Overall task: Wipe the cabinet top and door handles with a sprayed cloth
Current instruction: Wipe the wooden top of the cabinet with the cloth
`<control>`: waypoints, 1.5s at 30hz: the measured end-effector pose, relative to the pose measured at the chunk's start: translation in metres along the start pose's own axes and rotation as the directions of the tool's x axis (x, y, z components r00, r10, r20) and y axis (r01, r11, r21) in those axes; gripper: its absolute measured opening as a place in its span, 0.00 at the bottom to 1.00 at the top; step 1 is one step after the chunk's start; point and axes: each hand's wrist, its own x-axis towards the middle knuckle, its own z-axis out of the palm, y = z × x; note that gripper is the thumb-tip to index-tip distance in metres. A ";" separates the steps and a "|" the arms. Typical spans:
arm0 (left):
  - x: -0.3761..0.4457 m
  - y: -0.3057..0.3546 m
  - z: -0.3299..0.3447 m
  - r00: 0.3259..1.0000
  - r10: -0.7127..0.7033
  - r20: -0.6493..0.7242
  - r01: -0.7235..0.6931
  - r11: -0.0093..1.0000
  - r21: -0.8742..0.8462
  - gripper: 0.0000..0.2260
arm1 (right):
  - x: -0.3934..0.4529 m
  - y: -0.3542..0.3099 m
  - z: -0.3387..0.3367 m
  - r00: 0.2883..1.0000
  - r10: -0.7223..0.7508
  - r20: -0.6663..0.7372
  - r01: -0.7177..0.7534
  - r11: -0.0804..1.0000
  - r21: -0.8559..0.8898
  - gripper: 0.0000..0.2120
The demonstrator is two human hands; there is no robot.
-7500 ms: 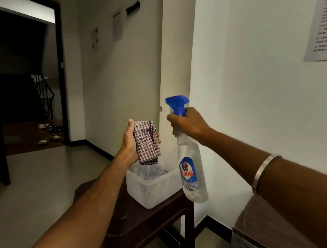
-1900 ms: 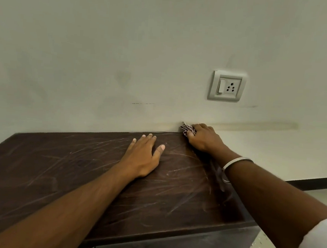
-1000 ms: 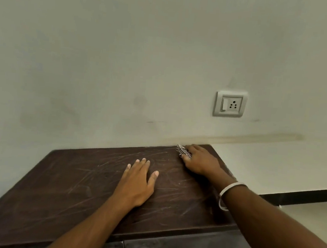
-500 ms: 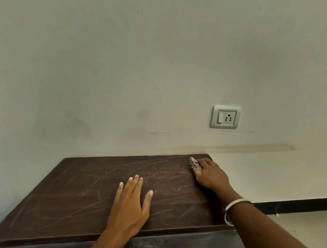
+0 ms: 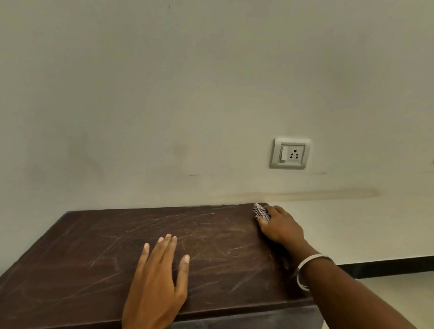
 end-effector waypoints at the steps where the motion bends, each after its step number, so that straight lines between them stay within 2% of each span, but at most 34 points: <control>1: 0.000 0.000 0.000 1.000 0.003 -0.001 -0.003 1.000 0.003 0.48 | 0.006 0.000 0.001 1.000 0.006 -0.002 -0.006 1.000 0.007 0.27; 7: 0.001 0.001 0.002 1.000 0.014 -0.018 -0.014 1.000 0.019 0.46 | 0.049 -0.004 0.009 0.999 0.018 0.028 -0.019 0.999 0.028 0.29; 11: 0.003 0.001 0.003 1.000 0.014 -0.024 -0.013 1.000 0.018 0.47 | 0.063 -0.012 0.016 1.000 0.016 0.004 -0.016 0.999 -0.047 0.28; 14: 0.003 0.001 0.004 1.000 0.021 -0.023 -0.020 1.000 0.020 0.47 | 0.061 -0.021 0.018 1.000 -0.017 0.004 0.017 0.996 -0.087 0.28; 19: 0.002 0.002 0.003 1.000 0.014 -0.028 -0.013 1.000 0.018 0.47 | 0.058 -0.028 0.019 0.993 -0.100 0.066 0.103 0.994 -0.042 0.27; 25: 0.001 0.002 0.001 0.998 0.029 -0.049 -0.028 1.000 0.002 0.44 | 0.068 -0.013 0.020 0.999 0.014 -0.028 -0.015 1.000 -0.022 0.28; 31: 0.000 0.000 0.003 0.997 0.042 -0.063 -0.044 0.999 -0.022 0.44 | 0.070 -0.012 0.023 0.993 0.094 -0.066 -0.095 0.995 -0.010 0.28; 39: 0.000 0.001 0.004 0.997 0.038 -0.064 -0.040 0.999 -0.026 0.46 | 0.042 -0.031 0.023 0.994 -0.106 -0.013 0.104 0.990 -0.100 0.28; 45: 0.001 0.002 0.002 0.999 0.010 -0.044 -0.010 1.000 0.001 0.37 | 0.013 -0.031 0.022 0.979 -0.205 0.001 0.205 0.975 -0.087 0.29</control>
